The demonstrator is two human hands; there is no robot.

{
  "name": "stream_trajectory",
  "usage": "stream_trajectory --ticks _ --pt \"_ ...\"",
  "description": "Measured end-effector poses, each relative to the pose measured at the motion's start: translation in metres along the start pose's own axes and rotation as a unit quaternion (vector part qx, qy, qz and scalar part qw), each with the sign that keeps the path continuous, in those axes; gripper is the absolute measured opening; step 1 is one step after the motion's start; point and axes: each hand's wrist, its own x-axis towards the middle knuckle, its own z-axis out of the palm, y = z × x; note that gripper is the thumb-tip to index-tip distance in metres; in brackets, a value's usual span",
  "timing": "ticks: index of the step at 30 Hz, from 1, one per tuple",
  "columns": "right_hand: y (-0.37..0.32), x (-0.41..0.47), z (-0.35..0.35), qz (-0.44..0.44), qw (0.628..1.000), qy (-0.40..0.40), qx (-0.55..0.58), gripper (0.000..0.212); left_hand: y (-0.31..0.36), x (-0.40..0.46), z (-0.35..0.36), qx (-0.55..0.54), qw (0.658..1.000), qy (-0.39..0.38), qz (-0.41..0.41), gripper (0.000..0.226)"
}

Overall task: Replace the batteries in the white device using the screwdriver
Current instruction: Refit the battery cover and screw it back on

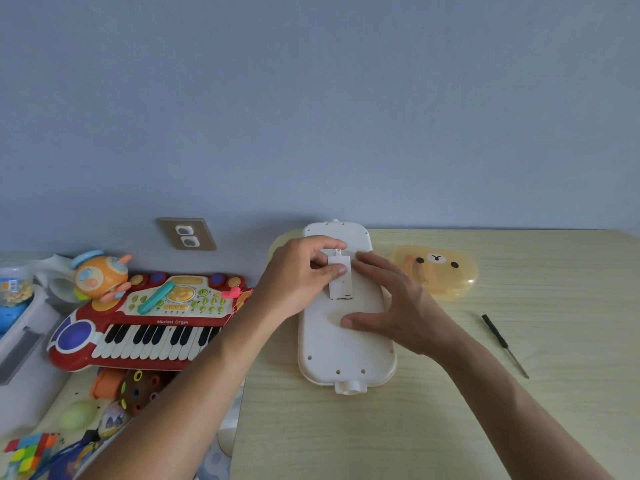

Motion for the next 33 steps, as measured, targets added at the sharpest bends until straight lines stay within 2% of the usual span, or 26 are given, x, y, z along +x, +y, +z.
stream_trajectory --ticks 11,18,23,29,31,33 --pt "-0.001 -0.002 -0.001 -0.005 1.000 -0.002 -0.002 0.094 -0.001 -0.004 0.005 0.004 1.000 0.011 0.014 0.032" --pt "-0.001 -0.002 -0.001 -0.006 1.000 -0.004 -0.003 0.095 -0.008 -0.004 0.007 0.099 0.993 0.019 0.063 0.039" --pt "-0.001 -0.003 -0.002 -0.009 1.000 -0.003 0.000 0.094 -0.013 -0.006 0.009 0.109 0.990 0.010 0.089 0.032" --pt "-0.001 -0.003 -0.002 -0.009 1.000 -0.005 -0.003 0.095 -0.013 -0.014 0.017 0.190 0.968 0.081 0.141 0.021" --pt "-0.001 -0.003 -0.002 -0.006 1.000 -0.003 -0.007 0.095 -0.014 -0.019 0.019 0.242 0.950 0.088 0.174 0.026" --pt "-0.002 -0.003 -0.002 -0.007 1.000 -0.002 -0.013 0.095 -0.015 -0.022 0.018 0.226 0.959 0.078 0.153 0.033"
